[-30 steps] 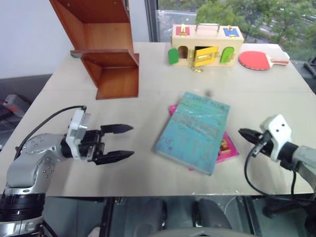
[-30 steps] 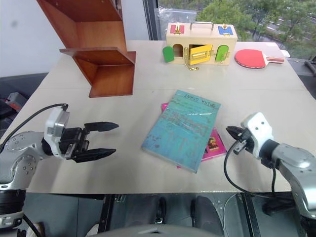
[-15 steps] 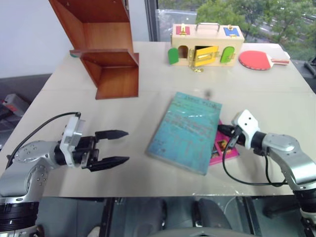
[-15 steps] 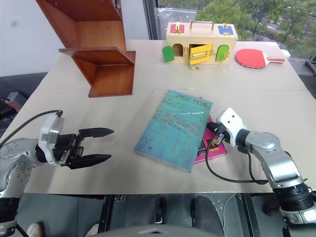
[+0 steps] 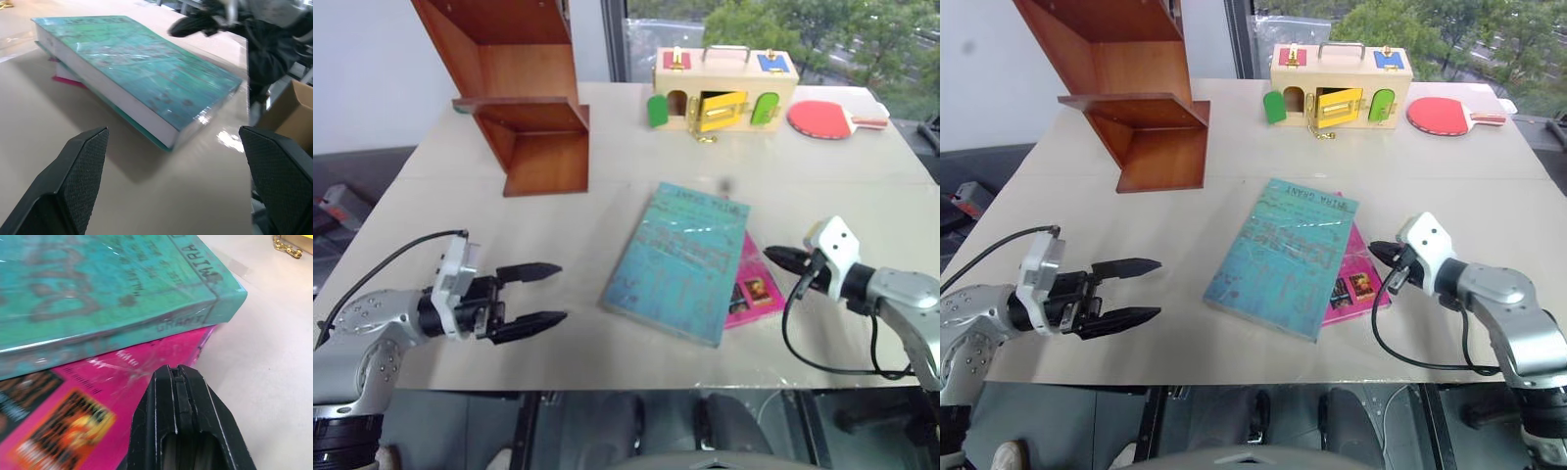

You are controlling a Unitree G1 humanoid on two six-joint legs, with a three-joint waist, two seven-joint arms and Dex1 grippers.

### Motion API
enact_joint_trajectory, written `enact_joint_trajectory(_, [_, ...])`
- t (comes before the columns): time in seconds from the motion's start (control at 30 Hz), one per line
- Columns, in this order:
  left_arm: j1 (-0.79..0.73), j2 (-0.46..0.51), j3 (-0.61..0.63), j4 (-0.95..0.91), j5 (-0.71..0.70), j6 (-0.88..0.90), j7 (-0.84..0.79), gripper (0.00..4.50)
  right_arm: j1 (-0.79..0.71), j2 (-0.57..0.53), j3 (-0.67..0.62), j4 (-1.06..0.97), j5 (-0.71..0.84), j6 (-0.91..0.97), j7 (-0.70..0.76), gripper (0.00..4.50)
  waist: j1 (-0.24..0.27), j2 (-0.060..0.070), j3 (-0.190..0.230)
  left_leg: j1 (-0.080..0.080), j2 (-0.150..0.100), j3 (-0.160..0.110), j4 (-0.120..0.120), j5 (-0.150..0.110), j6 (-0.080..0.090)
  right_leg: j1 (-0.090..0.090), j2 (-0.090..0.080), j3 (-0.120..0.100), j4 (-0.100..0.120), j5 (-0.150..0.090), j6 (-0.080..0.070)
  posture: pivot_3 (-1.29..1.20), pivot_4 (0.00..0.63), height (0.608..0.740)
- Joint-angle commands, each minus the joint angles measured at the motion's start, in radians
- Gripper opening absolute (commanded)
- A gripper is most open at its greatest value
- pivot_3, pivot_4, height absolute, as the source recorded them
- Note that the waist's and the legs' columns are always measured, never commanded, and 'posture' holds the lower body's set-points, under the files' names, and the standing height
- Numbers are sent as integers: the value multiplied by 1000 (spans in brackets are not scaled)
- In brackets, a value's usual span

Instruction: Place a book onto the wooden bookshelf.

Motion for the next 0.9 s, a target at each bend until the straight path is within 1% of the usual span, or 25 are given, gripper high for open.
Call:
enact_joint_trajectory(0.03, [-59, -21, -33, -15, -40, 112, 101, 4500, 70, 8, -111, -141, 114, 19, 13, 886, -2, 0, 0, 0, 0, 0, 0, 0, 0, 0, 0, 0, 0, 0, 0, 0, 150, 740])
enact_joint_trajectory(0.1, [-115, -33, -49, 17, -64, 179, 129, 4500, 156, 12, -170, -223, 173, 36, 15, 1733, 0, -1, 0, 0, 0, 0, 0, 0, 0, 0, 0, 0, 0, 0, 0, 0, 150, 740])
enact_joint_trajectory(0.13, [-142, -33, -58, 39, -74, 212, 133, 4500, 196, 14, -200, -262, 203, 48, 13, 2246, 1, -1, 0, -1, 0, -1, 0, 0, 0, 0, 0, -2, 0, 0, 0, 0, 150, 740])
enact_joint_trajectory(0.2, [-194, -31, -76, 86, -87, 264, 130, 4500, 264, 15, -258, -333, 249, 61, 4, 2955, 0, -1, 0, -1, 0, -2, 0, 0, 0, 0, 0, -2, 0, 0, 0, 0, 150, 740])
enact_joint_trajectory(0.27, [-246, -25, -99, 133, -86, 323, 137, 4500, 312, 24, -311, -392, 290, 59, -15, 4064, -8, -1, 0, 0, 0, -1, 0, 0, 0, 1, 1, -1, 0, 0, 0, 0, 150, 740])
enact_joint_trajectory(0.3, [-284, -22, -122, 161, -85, 373, 146, 4500, 342, 30, -350, -431, 318, 51, -16, 4389, -7, -1, 0, 0, 0, 0, 1, 0, 0, 1, 1, 0, 1, 0, 0, 0, 150, 740])
enact_joint_trajectory(0.33, [-321, -21, -145, 194, -83, 416, 144, 4500, 369, 35, -380, -473, 335, 36, -19, 4480, -7, -1, 0, 0, 0, 0, 1, 0, 0, 1, 1, -1, 1, 0, 0, 0, 150, 740])
enact_joint_trajectory(0.43, [-430, -37, -222, 291, -73, 530, 133, 4500, 432, 33, -422, -579, 393, 23, -25, 4480, -3, -2, 0, 1, 0, -1, 1, 0, 0, 1, 4, -1, 2, 0, 1, 0, 150, 740])
enact_joint_trajectory(0.47, [-464, -47, -246, 322, -73, 566, 126, 4500, 442, 31, -420, -604, 399, 20, -32, 4480, -3, -2, 0, 1, 0, -1, 2, 0, 0, 1, 7, -1, 2, 0, 1, 0, 150, 740])
enact_joint_trajectory(0.53, [-524, -59, -291, 380, -65, 627, 114, 4500, 447, 27, -406, -630, 395, 8, -55, 4480, -3, -2, 0, 1, 0, -1, 2, 0, 0, 1, 8, -1, 2, 0, 1, 0, 150, 740])
enact_joint_trajectory(0.6, [-567, -73, -310, 432, -64, 660, 96, 4500, 447, 16, -390, -634, 400, -4, -76, 4480, -4, -3, 1, 0, 0, -1, 4, 0, 0, 1, 8, -1, 2, 0, 1, 0, 150, 740])
enact_joint_trajectory(0.73, [-706, -152, -358, 615, -46, 751, 78, 4500, 460, -24, -345, -634, 393, -54, -118, 4480, -3, -4, 1, -1, 0, 0, 6, 0, 0, 1, 9, -1, 3, 0, 1, 0, 150, 740])
enact_joint_trajectory(0.8, [-750, -174, -368, 683, -31, 763, 62, 4500, 470, -47, -335, -634, 403, -78, -145, 4480, -2, -5, 2, -2, -1, -1, 8, 0, 0, 1, 9, -2, 3, 0, 1, 0, 150, 740])
enact_joint_trajectory(0.9, [-781, -186, -396, 732, -2, 753, 25, 4500, 491, -82, -322, -634, 408, -117, -184, 4480, -5, -7, 3, -2, -1, -1, 8, 0, 0, 0, 10, -1, 4, 0, 1, 0, 150, 740])
